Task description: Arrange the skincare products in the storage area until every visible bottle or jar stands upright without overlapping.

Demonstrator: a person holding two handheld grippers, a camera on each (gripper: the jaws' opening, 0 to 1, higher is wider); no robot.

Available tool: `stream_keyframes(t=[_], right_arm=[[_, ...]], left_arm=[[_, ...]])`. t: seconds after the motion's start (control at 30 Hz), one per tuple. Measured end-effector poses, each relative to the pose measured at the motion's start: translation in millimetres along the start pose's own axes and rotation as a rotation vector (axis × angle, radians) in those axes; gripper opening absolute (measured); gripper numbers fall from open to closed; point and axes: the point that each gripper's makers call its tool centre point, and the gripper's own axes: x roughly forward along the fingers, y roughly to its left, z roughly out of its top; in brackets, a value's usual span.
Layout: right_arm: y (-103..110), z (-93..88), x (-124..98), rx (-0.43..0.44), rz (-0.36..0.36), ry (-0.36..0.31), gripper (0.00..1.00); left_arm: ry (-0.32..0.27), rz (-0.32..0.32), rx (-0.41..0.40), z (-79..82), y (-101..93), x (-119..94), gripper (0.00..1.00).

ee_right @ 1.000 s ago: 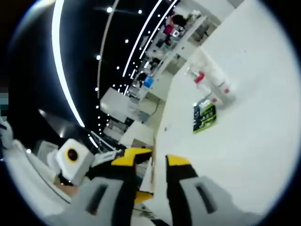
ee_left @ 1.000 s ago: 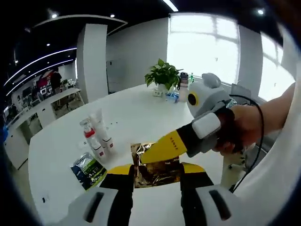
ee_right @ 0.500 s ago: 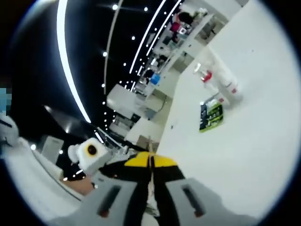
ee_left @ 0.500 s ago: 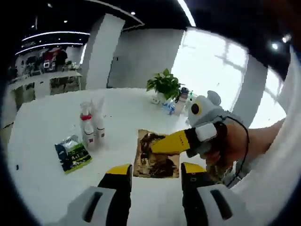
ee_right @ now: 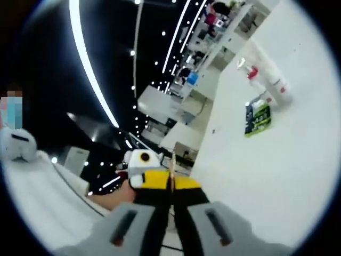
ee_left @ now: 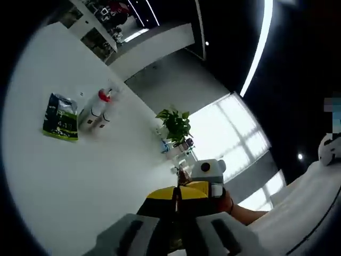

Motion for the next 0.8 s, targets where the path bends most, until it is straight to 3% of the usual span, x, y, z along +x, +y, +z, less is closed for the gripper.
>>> stream_keyframes(t=[0.07, 0.13, 0.23, 0.33, 0.4, 0.5, 0.6, 0.7, 0.8], right_arm=[[6, 2.9, 0, 0.029, 0.037, -0.016, 0.02], [8, 8.0, 0, 0.022, 0.032, -0.044, 0.03], [6, 28.6, -9, 0.069, 0.03, -0.175, 0.05], [9, 37.4, -17, 0.112, 0.063, -0.242, 0.04], [8, 35.1, -18, 0.102, 0.062, -0.226, 0.01], [7, 34.4, -17, 0.096, 0.057, -0.215, 0.02], [7, 36.4, -12, 0.079, 0.046, -0.222, 0.09], [12, 33.0, -9, 0.078, 0.068, -0.206, 0.01], [19, 32.6, -7, 0.023, 0.084, -0.21, 0.0]], left_arm=[[-0.032, -0.063, -0.012, 4.9, -7.7, -1, 0.0], [-0.043, -0.073, -0.075, 5.3, -7.0, 0, 0.0], [-0.073, -0.097, -0.124, 9.4, -7.6, 2, 0.0], [-0.128, -0.12, -0.149, 18.1, -11.1, 1, 0.0], [-0.153, -0.128, -0.165, 21.8, -12.1, 0, 0.0], [-0.134, -0.116, -0.137, 17.7, -12.5, 1, 0.0], [-0.116, -0.124, -0.134, 12.9, -14.9, 2, 0.0], [-0.08, -0.123, -0.122, 5.0, -17.4, 5, 0.0], [-0.087, -0.127, -0.116, 5.6, -19.8, 3, 0.0]])
